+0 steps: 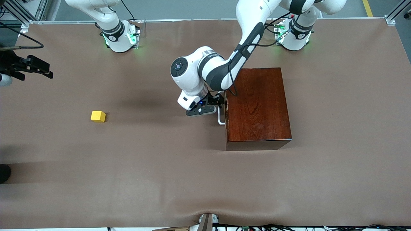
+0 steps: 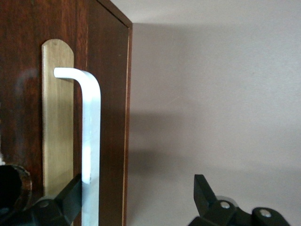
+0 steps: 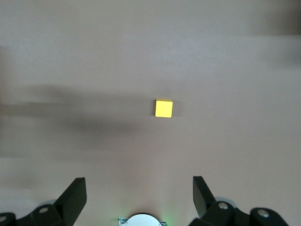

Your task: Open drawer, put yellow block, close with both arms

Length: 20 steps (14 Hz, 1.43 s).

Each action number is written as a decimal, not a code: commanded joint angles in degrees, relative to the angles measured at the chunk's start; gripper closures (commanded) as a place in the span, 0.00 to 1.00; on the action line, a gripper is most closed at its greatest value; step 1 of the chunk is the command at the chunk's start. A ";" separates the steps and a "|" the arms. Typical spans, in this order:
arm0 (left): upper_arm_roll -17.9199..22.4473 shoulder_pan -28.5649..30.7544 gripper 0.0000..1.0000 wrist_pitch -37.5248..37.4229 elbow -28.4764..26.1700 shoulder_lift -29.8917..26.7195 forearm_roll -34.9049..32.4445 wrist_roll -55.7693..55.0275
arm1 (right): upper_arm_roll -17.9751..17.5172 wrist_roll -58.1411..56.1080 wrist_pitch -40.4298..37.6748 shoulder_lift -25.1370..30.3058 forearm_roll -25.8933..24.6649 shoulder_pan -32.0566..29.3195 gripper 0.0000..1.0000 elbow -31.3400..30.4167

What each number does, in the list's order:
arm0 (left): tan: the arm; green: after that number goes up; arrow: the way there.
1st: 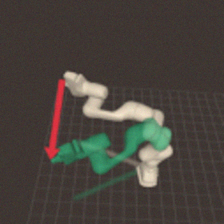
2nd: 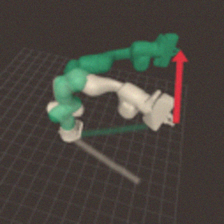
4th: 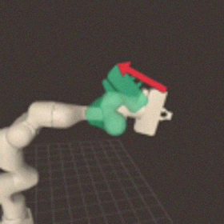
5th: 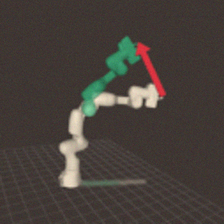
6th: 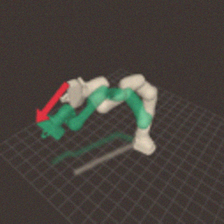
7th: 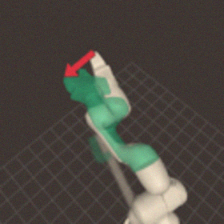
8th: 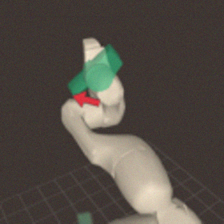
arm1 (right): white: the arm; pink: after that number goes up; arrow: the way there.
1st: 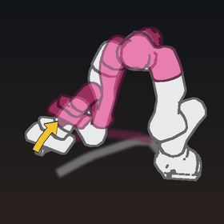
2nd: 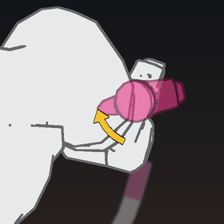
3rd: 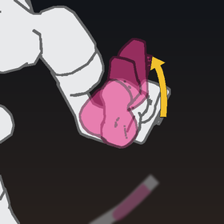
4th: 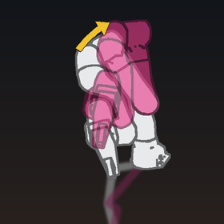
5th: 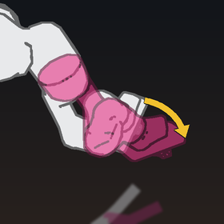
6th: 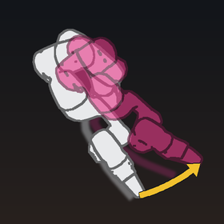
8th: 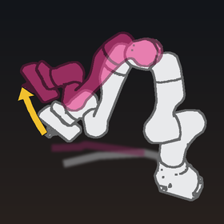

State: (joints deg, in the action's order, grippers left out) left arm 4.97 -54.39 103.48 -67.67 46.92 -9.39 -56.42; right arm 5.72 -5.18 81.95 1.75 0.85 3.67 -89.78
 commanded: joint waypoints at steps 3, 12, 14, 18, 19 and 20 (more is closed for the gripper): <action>-0.22 -0.54 0.00 1.98 1.58 0.89 -0.72 -0.97 | 0.25 -0.36 -0.47 -0.17 0.47 0.28 0.00 0.39; -0.40 -1.42 0.00 6.64 1.76 1.68 0.07 -3.61 | 0.34 -0.36 -0.56 -0.17 1.52 -0.24 0.00 0.39; -0.75 -1.42 0.00 8.39 1.76 1.68 0.07 -4.75 | 0.34 -0.45 -0.56 -0.26 1.52 -0.42 0.00 0.39; -1.01 -1.85 0.00 11.56 1.84 1.86 0.25 -6.95 | 0.34 -0.36 -0.47 -0.96 1.52 -0.33 0.00 0.57; -1.01 -1.94 0.00 12.18 2.28 2.21 1.21 -7.82 | 0.34 -0.36 -0.56 -1.05 1.52 -0.33 0.00 0.57; -1.01 -2.03 0.00 12.18 3.07 2.47 1.65 -8.53 | 0.34 -0.36 -0.56 -1.05 1.52 -0.42 0.00 0.57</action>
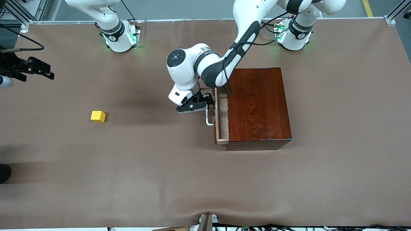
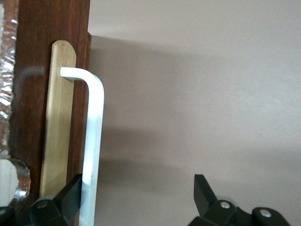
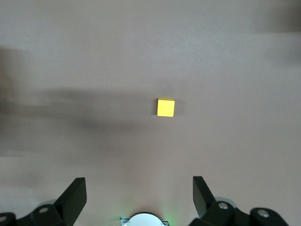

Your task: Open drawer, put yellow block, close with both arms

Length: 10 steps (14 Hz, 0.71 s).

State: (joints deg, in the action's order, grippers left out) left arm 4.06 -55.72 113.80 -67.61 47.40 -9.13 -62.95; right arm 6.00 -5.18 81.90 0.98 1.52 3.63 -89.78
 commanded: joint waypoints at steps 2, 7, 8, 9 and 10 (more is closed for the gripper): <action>-0.10 -0.97 0.00 1.95 3.36 2.08 1.40 -2.87 | 0.06 -0.36 -0.51 -0.28 0.85 -0.38 0.00 0.57; -0.10 -1.76 0.00 3.44 6.42 3.74 1.75 -4.46 | 0.06 -0.45 -0.51 -0.37 0.94 -0.55 0.00 0.48; -0.10 -1.76 0.00 3.53 7.48 4.62 2.10 -4.63 | 0.06 -0.45 -0.51 -0.54 0.94 -0.55 0.00 0.57; -0.10 -1.85 0.00 3.88 8.19 5.32 2.19 -4.63 | 0.06 -0.36 -0.51 -0.63 0.94 -0.55 0.00 0.48; -0.10 -2.28 0.00 4.84 8.37 5.51 2.19 -4.81 | 0.06 -0.45 -0.60 -0.72 0.94 -0.64 0.00 0.48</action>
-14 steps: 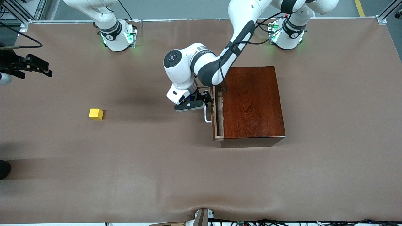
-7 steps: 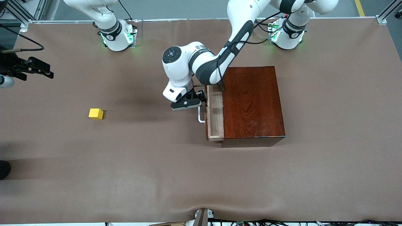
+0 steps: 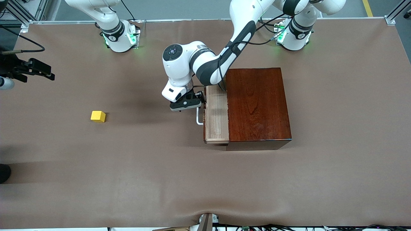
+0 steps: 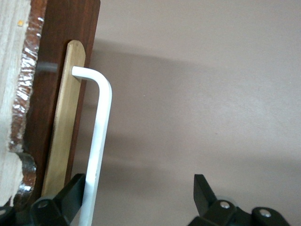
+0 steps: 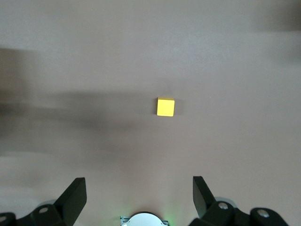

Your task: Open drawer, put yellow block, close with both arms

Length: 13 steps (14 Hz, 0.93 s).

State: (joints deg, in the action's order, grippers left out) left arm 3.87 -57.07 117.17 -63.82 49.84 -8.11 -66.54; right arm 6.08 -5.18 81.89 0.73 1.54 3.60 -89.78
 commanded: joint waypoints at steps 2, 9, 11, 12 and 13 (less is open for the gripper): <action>0.00 -1.02 0.00 2.09 4.58 3.07 1.17 -1.66 | -0.02 -0.45 -0.77 -0.46 0.92 -0.53 0.00 0.57; 0.35 -0.59 0.00 -2.28 4.06 -0.18 1.17 -1.13 | 0.07 -0.45 -0.77 -0.46 0.92 -0.52 0.00 0.57; 0.61 -0.50 0.00 -4.75 3.97 -1.93 1.00 -1.04 | 0.07 -0.45 -0.77 -0.46 0.92 -0.52 0.00 0.57; 0.70 -0.41 0.00 -7.02 3.97 -3.15 0.82 -0.78 | 0.07 -0.45 -0.77 -0.46 0.92 -0.52 0.00 0.57; 0.70 -0.15 0.00 -9.57 3.97 -4.65 0.73 -0.35 | 0.07 -0.45 -0.77 -0.46 0.92 -0.52 0.00 0.57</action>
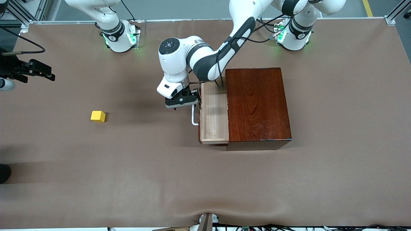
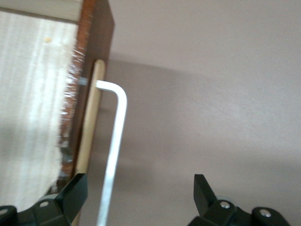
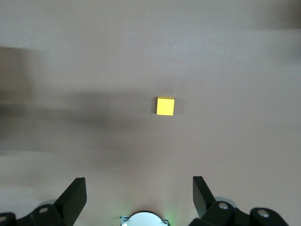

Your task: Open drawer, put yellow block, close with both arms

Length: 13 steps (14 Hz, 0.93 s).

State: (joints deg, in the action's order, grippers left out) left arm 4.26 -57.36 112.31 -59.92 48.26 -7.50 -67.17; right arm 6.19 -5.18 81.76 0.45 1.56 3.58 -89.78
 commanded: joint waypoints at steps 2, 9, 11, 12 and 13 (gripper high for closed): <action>1.10 2.59 0.00 -9.72 -0.11 -9.11 0.12 3.60 | -0.04 -0.36 -0.63 -0.71 0.73 -0.50 0.00 0.57; 1.10 18.49 0.00 -22.39 -2.48 -22.93 -0.23 16.42 | 0.22 -0.27 -1.42 -5.36 -2.25 -1.65 0.00 0.48; 0.84 23.58 0.00 -25.03 -3.00 -25.40 0.29 22.92 | 0.22 -0.45 -1.86 -6.24 -3.23 -1.65 0.00 0.57; 0.66 26.05 0.00 -25.82 -3.88 -26.89 0.47 26.35 | 0.22 -0.54 -1.69 -6.33 -3.49 -1.65 0.00 0.57; 0.57 28.33 0.00 -26.09 -5.71 -28.82 0.56 29.43 | 0.22 -0.45 -1.25 -7.38 -3.84 -1.73 0.00 0.57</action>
State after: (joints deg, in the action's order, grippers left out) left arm 5.93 -32.55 87.07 -61.00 24.06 -7.48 -42.50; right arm 6.76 -5.17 80.83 -5.99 -1.04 2.34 -89.83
